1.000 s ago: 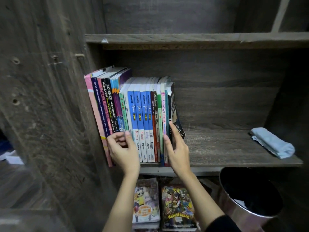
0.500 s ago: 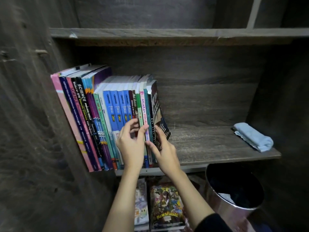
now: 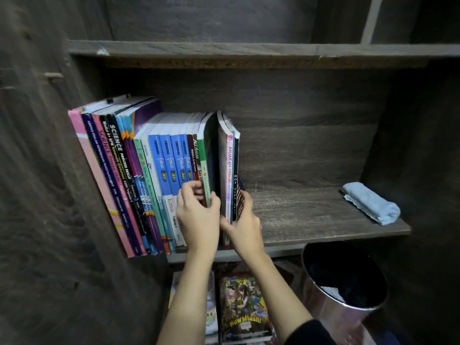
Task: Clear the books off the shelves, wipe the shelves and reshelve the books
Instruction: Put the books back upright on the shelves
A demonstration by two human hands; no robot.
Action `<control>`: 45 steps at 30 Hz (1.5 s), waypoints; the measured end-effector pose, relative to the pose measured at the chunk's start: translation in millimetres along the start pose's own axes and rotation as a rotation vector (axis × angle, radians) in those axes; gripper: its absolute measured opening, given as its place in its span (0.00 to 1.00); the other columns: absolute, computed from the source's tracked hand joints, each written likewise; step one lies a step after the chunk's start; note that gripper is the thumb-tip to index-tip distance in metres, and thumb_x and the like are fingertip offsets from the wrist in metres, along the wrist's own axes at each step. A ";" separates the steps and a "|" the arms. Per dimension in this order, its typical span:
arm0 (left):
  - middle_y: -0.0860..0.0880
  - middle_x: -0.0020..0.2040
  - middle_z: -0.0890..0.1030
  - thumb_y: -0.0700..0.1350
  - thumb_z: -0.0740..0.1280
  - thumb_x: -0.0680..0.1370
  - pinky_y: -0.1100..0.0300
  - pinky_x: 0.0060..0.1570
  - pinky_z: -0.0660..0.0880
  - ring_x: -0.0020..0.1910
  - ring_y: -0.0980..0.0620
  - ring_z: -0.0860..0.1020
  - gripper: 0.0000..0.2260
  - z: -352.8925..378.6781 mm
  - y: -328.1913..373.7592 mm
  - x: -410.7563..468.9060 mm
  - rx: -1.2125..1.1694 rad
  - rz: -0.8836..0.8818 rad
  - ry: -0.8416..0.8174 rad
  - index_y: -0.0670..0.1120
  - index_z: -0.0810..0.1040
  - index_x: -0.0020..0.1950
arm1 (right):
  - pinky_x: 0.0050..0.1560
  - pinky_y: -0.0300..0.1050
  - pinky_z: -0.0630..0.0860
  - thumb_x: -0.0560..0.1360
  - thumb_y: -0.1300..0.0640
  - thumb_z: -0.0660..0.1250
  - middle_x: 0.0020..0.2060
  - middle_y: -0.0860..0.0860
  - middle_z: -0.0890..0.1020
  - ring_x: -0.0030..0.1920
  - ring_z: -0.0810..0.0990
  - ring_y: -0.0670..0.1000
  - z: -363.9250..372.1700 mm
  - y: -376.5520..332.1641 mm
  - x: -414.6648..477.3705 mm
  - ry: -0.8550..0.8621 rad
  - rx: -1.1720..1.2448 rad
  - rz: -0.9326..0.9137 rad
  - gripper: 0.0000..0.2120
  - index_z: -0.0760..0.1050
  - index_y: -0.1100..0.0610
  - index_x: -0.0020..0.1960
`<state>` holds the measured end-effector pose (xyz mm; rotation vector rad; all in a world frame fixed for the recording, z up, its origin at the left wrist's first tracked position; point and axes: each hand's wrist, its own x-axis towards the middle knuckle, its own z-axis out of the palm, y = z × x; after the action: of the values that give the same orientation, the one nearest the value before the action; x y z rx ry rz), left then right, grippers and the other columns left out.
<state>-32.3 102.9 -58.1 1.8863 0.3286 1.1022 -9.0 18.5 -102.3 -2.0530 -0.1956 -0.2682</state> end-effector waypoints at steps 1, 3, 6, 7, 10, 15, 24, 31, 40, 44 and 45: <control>0.51 0.47 0.73 0.40 0.71 0.73 0.67 0.40 0.68 0.44 0.51 0.75 0.12 1.8 -1.6 -0.8 0.059 -0.015 -0.027 0.42 0.72 0.52 | 0.54 0.47 0.71 0.75 0.50 0.68 0.57 0.57 0.79 0.57 0.77 0.59 1.2 3.6 1.3 -0.052 -0.044 0.059 0.39 0.48 0.48 0.77; 0.50 0.47 0.71 0.39 0.71 0.72 0.62 0.40 0.68 0.43 0.50 0.75 0.12 4.0 -3.5 -2.7 0.132 -0.016 -0.065 0.42 0.70 0.52 | 0.57 0.50 0.71 0.76 0.50 0.66 0.58 0.59 0.79 0.59 0.76 0.61 4.1 10.3 3.6 -0.137 -0.121 0.107 0.39 0.45 0.47 0.77; 0.47 0.47 0.74 0.37 0.69 0.72 0.60 0.41 0.69 0.43 0.49 0.75 0.11 5.1 -4.0 -4.2 0.124 -0.017 -0.074 0.42 0.70 0.51 | 0.58 0.54 0.73 0.77 0.52 0.64 0.57 0.61 0.79 0.58 0.76 0.63 11.0 12.4 6.5 -0.168 -0.157 0.064 0.38 0.43 0.48 0.78; 0.47 0.46 0.75 0.37 0.69 0.72 0.60 0.41 0.70 0.42 0.49 0.75 0.11 4.5 -3.5 -5.4 0.107 -0.015 -0.087 0.43 0.69 0.50 | 0.58 0.54 0.73 0.78 0.53 0.63 0.57 0.61 0.79 0.58 0.76 0.63 13.0 12.8 7.2 -0.160 -0.172 0.047 0.37 0.43 0.49 0.78; 0.50 0.43 0.74 0.37 0.69 0.70 0.56 0.39 0.73 0.40 0.50 0.75 0.12 -2.2 0.7 -13.7 0.050 0.038 -0.117 0.46 0.67 0.46 | 0.57 0.54 0.73 0.77 0.53 0.61 0.56 0.62 0.78 0.57 0.76 0.64 12.3 16.7 10.8 -0.176 -0.171 0.024 0.36 0.44 0.49 0.78; 0.52 0.48 0.71 0.38 0.68 0.70 0.62 0.42 0.65 0.44 0.52 0.71 0.14 -11.8 13.7 -22.4 -0.019 -0.029 -0.074 0.45 0.68 0.52 | 0.55 0.57 0.75 0.74 0.49 0.61 0.52 0.61 0.80 0.52 0.78 0.64 6.8 16.8 3.4 -0.248 -0.127 -0.022 0.35 0.48 0.46 0.76; 0.40 0.67 0.71 0.45 0.61 0.80 0.50 0.57 0.70 0.62 0.40 0.72 0.21 -12.7 23.3 -23.3 0.177 -0.113 -0.100 0.39 0.66 0.71 | 0.61 0.42 0.71 0.73 0.63 0.68 0.65 0.56 0.76 0.60 0.77 0.54 -3.1 20.2 11.9 -0.424 -0.077 -0.016 0.45 0.43 0.49 0.79; 0.39 0.51 0.79 0.43 0.62 0.79 0.50 0.43 0.78 0.45 0.41 0.80 0.12 -19.3 21.1 -19.6 0.185 -0.029 -0.126 0.36 0.76 0.57 | 0.66 0.54 0.71 0.70 0.56 0.74 0.64 0.58 0.77 0.63 0.75 0.57 1.1 21.8 9.6 -0.299 -0.092 0.020 0.46 0.50 0.43 0.77; 0.39 0.48 0.81 0.43 0.61 0.80 0.54 0.39 0.76 0.42 0.41 0.81 0.15 -57.5 42.4 -25.6 0.176 -0.013 -0.233 0.40 0.72 0.65 | 0.57 0.51 0.74 0.71 0.48 0.73 0.57 0.59 0.80 0.56 0.78 0.59 0.1 18.1 4.5 -0.284 -0.231 0.040 0.47 0.44 0.42 0.77; 0.44 0.44 0.78 0.44 0.60 0.81 0.62 0.37 0.71 0.41 0.47 0.78 0.20 -80.4 53.2 -26.3 0.233 -0.035 -0.285 0.41 0.65 0.72 | 0.61 0.51 0.71 0.68 0.47 0.76 0.60 0.59 0.78 0.60 0.76 0.60 -6.7 9.2 -1.1 -0.373 -0.206 0.066 0.53 0.40 0.46 0.78; 0.47 0.40 0.74 0.45 0.59 0.81 0.65 0.35 0.69 0.37 0.50 0.75 0.21 -86.4 57.0 -25.9 0.251 -0.036 -0.303 0.42 0.63 0.74 | 0.64 0.52 0.70 0.67 0.47 0.77 0.63 0.58 0.77 0.63 0.75 0.60 -8.8 5.8 -2.2 -0.412 -0.181 0.072 0.56 0.38 0.45 0.77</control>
<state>-127.4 104.3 -9.6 2.2246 0.3374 0.7620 -10.7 7.9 -103.7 -2.2728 -0.3585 0.1930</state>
